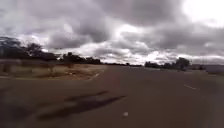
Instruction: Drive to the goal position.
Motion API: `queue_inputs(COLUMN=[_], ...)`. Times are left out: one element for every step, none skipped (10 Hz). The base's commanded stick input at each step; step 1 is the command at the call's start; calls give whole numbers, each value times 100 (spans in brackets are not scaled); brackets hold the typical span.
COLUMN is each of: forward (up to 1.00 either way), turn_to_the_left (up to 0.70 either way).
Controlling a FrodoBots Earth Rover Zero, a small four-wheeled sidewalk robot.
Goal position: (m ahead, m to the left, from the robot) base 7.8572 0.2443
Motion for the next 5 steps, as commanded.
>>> queue_inputs(forward=[85,85,85,85,85], turn_to_the_left=[4,4,4,4,12])
